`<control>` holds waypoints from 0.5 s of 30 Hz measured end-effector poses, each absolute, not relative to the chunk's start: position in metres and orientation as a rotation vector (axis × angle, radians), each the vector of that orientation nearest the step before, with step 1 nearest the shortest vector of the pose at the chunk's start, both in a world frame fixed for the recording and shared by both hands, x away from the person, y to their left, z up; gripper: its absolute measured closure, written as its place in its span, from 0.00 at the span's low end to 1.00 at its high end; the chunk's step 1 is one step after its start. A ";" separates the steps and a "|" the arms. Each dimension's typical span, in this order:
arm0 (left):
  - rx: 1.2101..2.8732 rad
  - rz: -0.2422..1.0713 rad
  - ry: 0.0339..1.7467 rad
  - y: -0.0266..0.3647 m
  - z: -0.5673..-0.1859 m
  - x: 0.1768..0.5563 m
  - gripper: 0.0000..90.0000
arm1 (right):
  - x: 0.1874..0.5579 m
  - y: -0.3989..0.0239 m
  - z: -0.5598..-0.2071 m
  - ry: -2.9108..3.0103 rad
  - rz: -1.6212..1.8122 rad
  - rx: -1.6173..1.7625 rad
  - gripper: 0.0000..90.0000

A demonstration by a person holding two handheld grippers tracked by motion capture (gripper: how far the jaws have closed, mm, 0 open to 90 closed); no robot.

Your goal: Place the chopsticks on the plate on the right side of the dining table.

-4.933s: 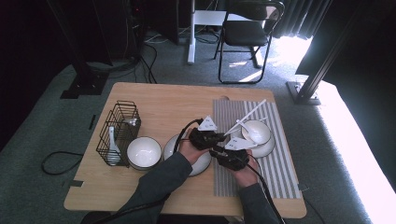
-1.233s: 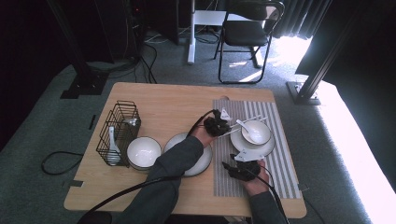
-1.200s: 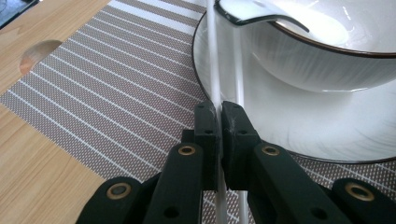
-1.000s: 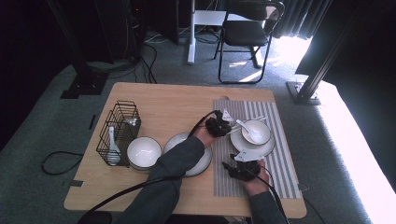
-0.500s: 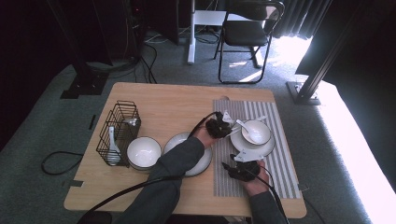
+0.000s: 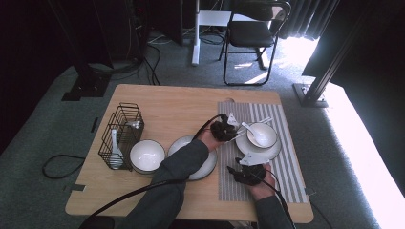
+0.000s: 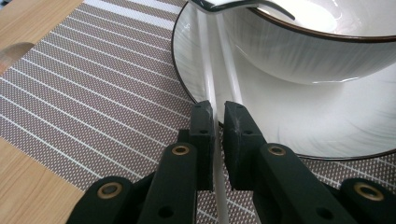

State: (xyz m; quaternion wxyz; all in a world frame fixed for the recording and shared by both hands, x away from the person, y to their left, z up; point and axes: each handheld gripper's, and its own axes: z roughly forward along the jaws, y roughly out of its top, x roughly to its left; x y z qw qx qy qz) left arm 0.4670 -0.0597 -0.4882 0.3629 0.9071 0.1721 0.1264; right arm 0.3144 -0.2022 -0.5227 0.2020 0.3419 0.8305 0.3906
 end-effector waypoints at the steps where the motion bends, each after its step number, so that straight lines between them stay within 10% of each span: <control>1: 2.333 0.320 0.442 -0.059 -0.488 0.467 0.92 | 0.314 -0.202 -0.523 2.319 1.091 0.955 0.54; 15: 2.287 0.293 0.452 -0.059 -0.482 0.467 0.88 | 0.314 -0.202 -0.523 2.321 1.092 0.954 0.54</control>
